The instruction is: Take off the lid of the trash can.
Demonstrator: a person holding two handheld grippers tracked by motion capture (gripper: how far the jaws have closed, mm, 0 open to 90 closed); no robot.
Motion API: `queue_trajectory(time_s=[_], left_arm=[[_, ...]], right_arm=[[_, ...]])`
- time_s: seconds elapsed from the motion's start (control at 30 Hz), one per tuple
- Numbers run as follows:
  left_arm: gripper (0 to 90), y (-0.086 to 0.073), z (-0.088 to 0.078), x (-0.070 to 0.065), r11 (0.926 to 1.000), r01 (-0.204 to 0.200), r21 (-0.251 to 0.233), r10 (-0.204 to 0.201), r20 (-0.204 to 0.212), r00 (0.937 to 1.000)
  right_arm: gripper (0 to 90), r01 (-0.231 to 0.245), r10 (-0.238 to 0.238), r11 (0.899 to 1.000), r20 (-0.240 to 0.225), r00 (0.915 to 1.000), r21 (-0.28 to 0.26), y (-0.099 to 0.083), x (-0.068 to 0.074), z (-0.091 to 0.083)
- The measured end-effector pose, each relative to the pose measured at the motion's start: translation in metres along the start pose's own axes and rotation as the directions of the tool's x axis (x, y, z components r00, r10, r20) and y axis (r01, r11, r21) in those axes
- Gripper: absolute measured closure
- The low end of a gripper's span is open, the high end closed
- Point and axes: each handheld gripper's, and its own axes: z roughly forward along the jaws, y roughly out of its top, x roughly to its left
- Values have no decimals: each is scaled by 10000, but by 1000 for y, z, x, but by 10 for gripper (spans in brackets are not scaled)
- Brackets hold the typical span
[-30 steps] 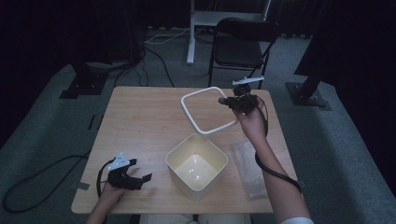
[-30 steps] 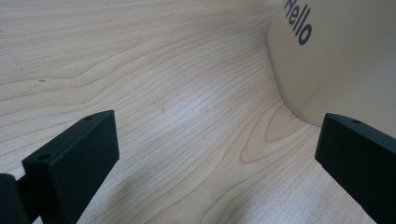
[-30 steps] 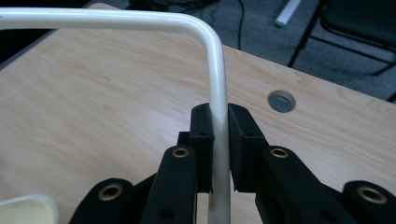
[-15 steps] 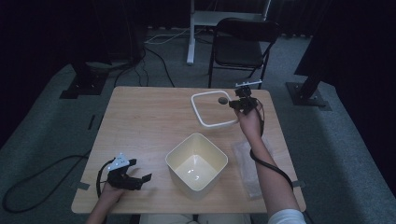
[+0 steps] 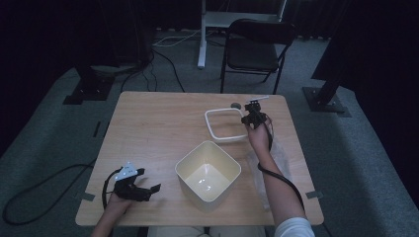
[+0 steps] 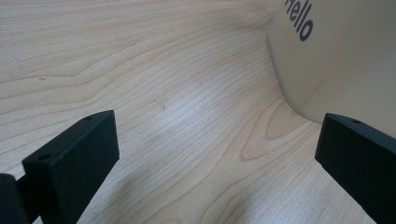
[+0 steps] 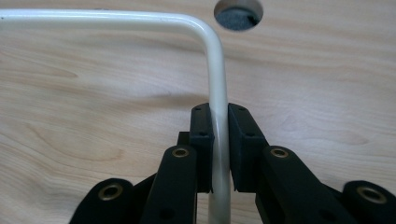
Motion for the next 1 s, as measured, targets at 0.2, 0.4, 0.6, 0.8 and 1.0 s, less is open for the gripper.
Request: queue_trajectory(time_s=[0.2,0.4,0.6,0.8,1.0], left_arm=[[4,0,-1,0,10000,-23,-12,23,54,10000],[4,0,-1,0,10000,-40,-38,40,49,10000],[4,0,-1,0,10000,-50,-34,50,42,10000],[4,0,-1,1,10000,-8,-43,9,80,10000],[4,0,-1,1,10000,0,-49,0,92,10000]], right_arm=[[813,11,-19,9994,219,9998,348,-6,3,16],[813,31,-48,9990,368,9993,454,-9,3,23],[813,-50,18,9980,510,9987,636,-15,3,34],[813,-133,92,9968,525,9986,786,-21,5,45],[803,-30,-10,9959,448,9990,905,-20,7,46]])
